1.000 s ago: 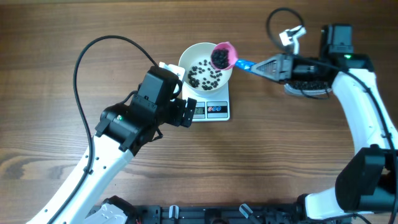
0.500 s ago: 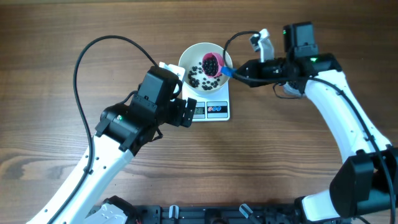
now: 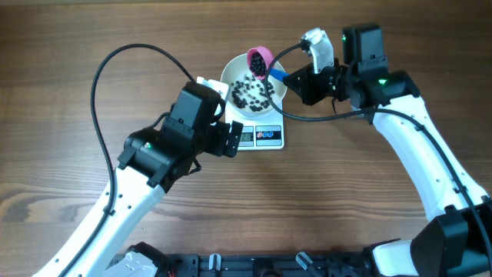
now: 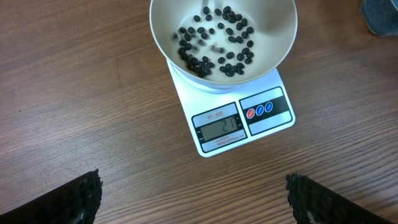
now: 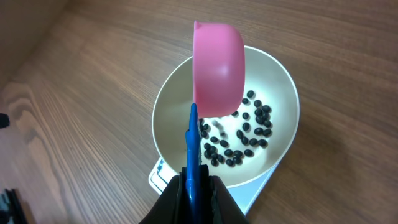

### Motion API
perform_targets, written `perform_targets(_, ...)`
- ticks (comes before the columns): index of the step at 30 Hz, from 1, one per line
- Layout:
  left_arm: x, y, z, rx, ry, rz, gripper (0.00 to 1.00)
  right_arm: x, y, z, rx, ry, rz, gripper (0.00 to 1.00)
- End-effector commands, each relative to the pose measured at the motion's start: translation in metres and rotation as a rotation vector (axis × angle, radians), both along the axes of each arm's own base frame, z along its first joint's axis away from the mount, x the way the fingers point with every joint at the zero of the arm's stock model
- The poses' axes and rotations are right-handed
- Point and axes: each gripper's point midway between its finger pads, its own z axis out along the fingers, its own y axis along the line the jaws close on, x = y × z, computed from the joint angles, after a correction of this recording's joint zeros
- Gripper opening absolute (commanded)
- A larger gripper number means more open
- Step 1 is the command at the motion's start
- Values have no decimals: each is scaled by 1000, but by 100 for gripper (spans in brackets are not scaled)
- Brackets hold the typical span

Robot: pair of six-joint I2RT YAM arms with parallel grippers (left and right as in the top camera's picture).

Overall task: Scoop item into bowl and weigh 150g on scale
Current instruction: 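Tilt the scoop with the right gripper to pour beans into bowl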

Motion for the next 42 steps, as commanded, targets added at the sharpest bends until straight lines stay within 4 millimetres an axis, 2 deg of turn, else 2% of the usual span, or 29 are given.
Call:
perform_targets(1,0,0,-2,3,6,-15,100,-1,2,12,-40,-99,56,4)
perform_targets(14,0,-1,-2,3,5,-15,100,5,-6,7,-151,-182,85,4)
perform_targets(23,0,0,-2,3,6,-15,100,1,7,6,-213,-255,174,4)
perform_targets(39,0,0,-2,3,6,-15,100,11,-7,0,-366,-321,161,4)
perform_targets(42,0,0,-2,3,6,-15,100,9,-3,0,-381,-338,180,4)
